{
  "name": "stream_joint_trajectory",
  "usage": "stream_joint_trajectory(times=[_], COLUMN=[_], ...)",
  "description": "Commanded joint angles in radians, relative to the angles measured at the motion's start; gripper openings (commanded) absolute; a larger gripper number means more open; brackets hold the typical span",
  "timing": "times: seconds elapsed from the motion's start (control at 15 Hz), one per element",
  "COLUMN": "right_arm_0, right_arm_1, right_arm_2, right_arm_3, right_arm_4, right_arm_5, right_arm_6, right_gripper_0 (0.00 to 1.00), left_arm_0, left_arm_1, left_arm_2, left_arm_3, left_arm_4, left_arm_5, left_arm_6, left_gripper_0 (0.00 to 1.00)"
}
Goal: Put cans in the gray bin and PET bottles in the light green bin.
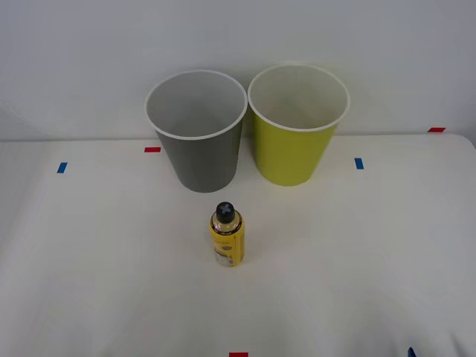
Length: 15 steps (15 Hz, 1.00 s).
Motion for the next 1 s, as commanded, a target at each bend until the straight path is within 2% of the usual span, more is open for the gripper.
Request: stream_joint_trajectory(times=[0.07,0.13,0.27,0.47,0.8,1.0], right_arm_0=[0.000,0.000,0.000,0.000,0.000,0.000], right_arm_1=[0.000,0.000,0.000,0.000,0.000,0.000], right_arm_2=[0.000,0.000,0.000,0.000,0.000,0.000], right_arm_3=[0.000,0.000,0.000,0.000,0.000,0.000], right_arm_4=[0.000,0.000,0.000,0.000,0.000,0.000], right_arm_5=[0.000,0.000,0.000,0.000,0.000,0.000], right_arm_6=[0.000,0.000,0.000,0.000,0.000,0.000], right_gripper_0=[1.00,1.00,1.00,1.00,1.00,1.00], left_arm_0=[-0.018,-0.023,-0.034,-0.100,-0.313,-0.403], left_arm_1=[-0.002,0.002,0.037,0.109,0.227,0.202], left_arm_2=[-0.012,-0.012,0.000,0.000,-0.126,-0.175], left_arm_3=[0.029,0.035,0.046,0.046,0.055,0.055], left_arm_4=[-0.002,0.000,0.009,-0.005,-0.009,-0.008], left_arm_5=[0.014,0.006,-0.086,-0.150,-0.152,-0.067], left_arm_6=[0.000,0.000,0.005,-0.009,-0.043,-0.058], left_gripper_0=[1.00,1.00,1.00,1.00,1.00,1.00])
